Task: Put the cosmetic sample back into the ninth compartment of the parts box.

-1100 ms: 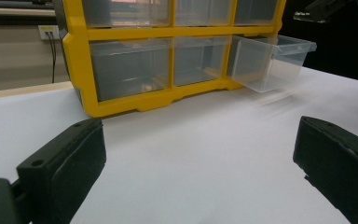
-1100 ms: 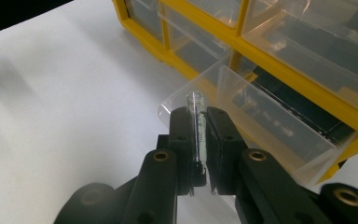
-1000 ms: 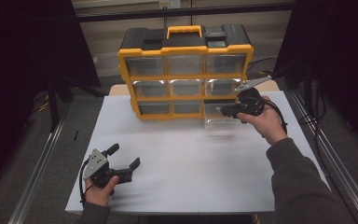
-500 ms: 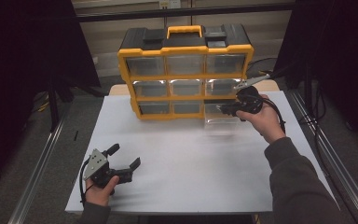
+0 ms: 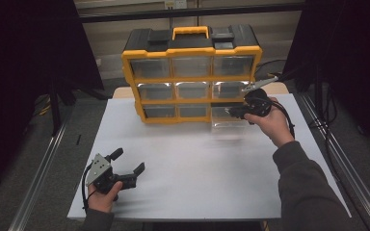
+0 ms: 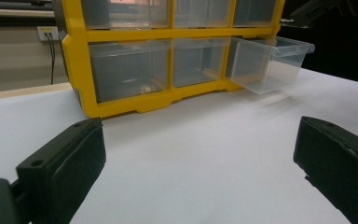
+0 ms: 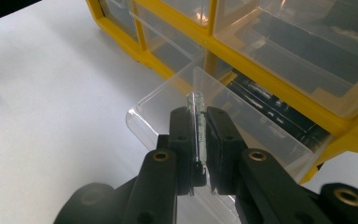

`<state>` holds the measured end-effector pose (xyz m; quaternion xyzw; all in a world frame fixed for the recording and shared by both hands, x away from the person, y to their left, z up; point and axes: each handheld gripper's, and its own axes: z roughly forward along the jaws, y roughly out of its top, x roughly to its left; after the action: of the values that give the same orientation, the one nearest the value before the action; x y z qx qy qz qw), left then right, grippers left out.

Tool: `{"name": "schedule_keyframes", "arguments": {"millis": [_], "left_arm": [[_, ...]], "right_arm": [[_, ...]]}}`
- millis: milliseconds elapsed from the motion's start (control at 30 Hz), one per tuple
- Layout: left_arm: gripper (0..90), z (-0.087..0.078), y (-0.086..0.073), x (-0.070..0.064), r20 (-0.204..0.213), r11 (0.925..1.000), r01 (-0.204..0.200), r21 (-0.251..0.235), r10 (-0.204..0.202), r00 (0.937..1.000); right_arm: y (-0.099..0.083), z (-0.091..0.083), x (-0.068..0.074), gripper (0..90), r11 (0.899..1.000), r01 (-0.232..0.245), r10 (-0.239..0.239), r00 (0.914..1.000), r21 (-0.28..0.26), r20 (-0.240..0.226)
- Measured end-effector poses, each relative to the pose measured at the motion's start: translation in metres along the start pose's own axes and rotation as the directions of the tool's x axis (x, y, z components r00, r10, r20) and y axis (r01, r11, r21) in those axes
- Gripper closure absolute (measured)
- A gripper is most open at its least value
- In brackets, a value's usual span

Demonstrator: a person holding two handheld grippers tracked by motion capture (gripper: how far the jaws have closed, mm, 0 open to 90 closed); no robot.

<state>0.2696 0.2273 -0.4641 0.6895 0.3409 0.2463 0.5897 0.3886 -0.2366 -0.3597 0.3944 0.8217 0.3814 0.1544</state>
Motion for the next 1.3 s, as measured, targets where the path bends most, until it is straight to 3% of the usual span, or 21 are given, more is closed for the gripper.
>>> {"name": "schedule_keyframes", "arguments": {"millis": [67, 133, 300, 567, 1200, 1233, 1267, 1300], "left_arm": [[2.5, 0.000, 0.000, 0.000, 0.002, 1.0000, -0.005, 0.004, 0.005, 1.0000], [2.5, 0.001, 0.000, -0.001, 0.001, 0.9999, 0.015, -0.005, -0.015, 0.9999], [2.3, 0.000, 0.000, 0.001, 0.000, 0.9999, -0.013, 0.001, 0.013, 0.9999], [2.3, 0.001, 0.000, -0.001, 0.002, 1.0000, 0.009, -0.002, -0.009, 1.0000], [2.3, 0.000, 0.000, 0.000, -0.002, 0.9999, -0.013, 0.011, 0.013, 0.9999], [2.3, 0.000, 0.000, 0.000, -0.003, 0.9999, -0.009, 0.009, 0.009, 1.0000], [2.3, 0.002, 0.000, -0.002, -0.007, 0.9997, 0.020, -0.011, -0.020, 0.9998], [2.3, 0.001, 0.000, 0.000, -0.003, 1.0000, -0.002, 0.004, 0.002, 1.0000]], "right_arm": [[0.000, 0.001, -0.001, 81.5, 1.000, 0.000, 0.000, 1.0000, -0.002, -0.002], [0.000, 0.001, -0.002, 81.5, 1.000, 0.003, -0.003, 1.0000, -0.003, -0.003], [0.000, 0.003, -0.002, 81.5, 1.000, 0.003, -0.003, 1.0000, 0.003, 0.004], [0.000, 0.009, -0.002, 81.5, 1.000, -0.002, 0.002, 1.0000, 0.013, 0.006], [-0.001, 0.015, -0.007, 81.5, 1.000, -0.006, 0.006, 0.9999, 0.018, 0.010], [-0.001, 0.016, -0.007, 81.5, 1.000, -0.001, 0.001, 1.0000, 0.014, 0.009], [-0.001, 0.016, -0.007, 81.5, 1.000, -0.001, 0.001, 1.0000, 0.014, 0.009], [-0.001, 0.017, -0.007, 81.5, 1.000, -0.001, 0.001, 1.0000, 0.014, 0.005]]}}
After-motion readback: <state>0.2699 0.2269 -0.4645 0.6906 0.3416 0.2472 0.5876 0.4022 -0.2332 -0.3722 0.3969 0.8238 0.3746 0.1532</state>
